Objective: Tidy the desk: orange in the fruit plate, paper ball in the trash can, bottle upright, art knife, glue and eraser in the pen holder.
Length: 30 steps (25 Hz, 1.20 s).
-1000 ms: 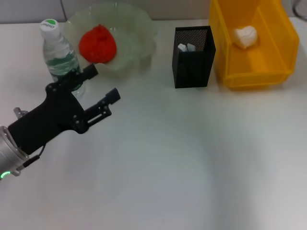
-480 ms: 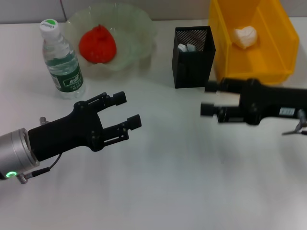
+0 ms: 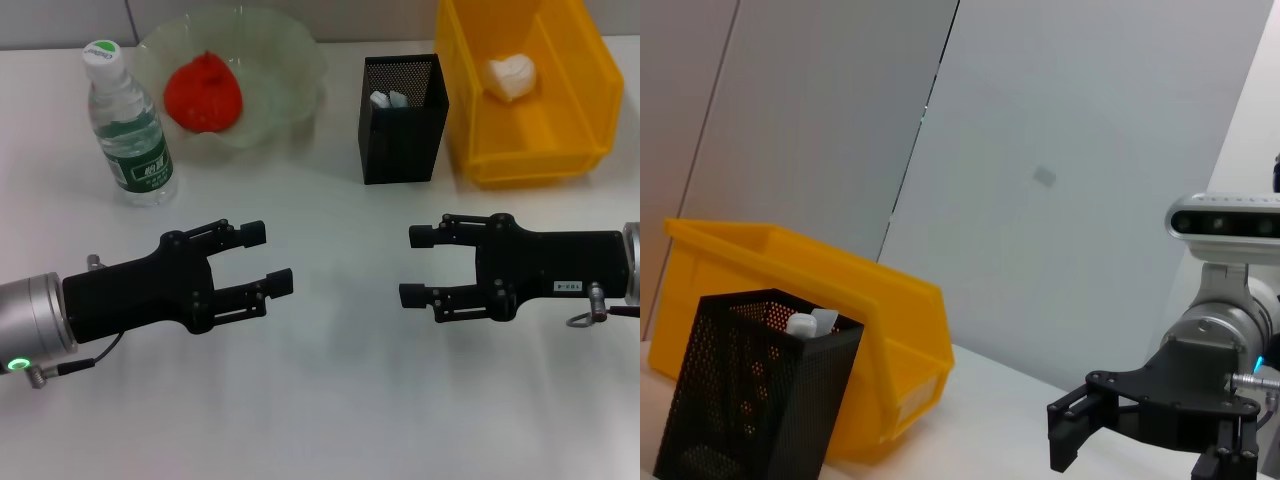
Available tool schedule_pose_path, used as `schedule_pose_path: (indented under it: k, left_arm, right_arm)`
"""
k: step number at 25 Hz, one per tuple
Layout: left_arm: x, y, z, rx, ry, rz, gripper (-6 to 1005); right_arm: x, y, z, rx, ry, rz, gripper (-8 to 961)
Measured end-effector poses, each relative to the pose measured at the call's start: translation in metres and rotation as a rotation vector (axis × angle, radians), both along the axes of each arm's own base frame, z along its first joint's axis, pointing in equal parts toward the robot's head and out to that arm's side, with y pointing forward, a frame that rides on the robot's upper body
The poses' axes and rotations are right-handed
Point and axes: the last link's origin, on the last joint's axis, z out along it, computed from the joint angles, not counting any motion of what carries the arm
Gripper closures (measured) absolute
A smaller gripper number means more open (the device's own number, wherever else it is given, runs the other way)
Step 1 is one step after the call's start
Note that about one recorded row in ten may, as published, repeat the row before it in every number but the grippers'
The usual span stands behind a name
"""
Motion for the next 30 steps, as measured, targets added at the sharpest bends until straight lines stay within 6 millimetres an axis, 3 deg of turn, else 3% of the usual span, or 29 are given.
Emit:
schedule_pose_path:
  k: [30]
  left_arm:
    - [-0.0033, -0.0011, -0.0043, -0.009, 0.053, -0.019, 226]
  right_arm:
    - [0.0003, 0.0044, -0.0032, 0.025, -0.013, -0.015, 144]
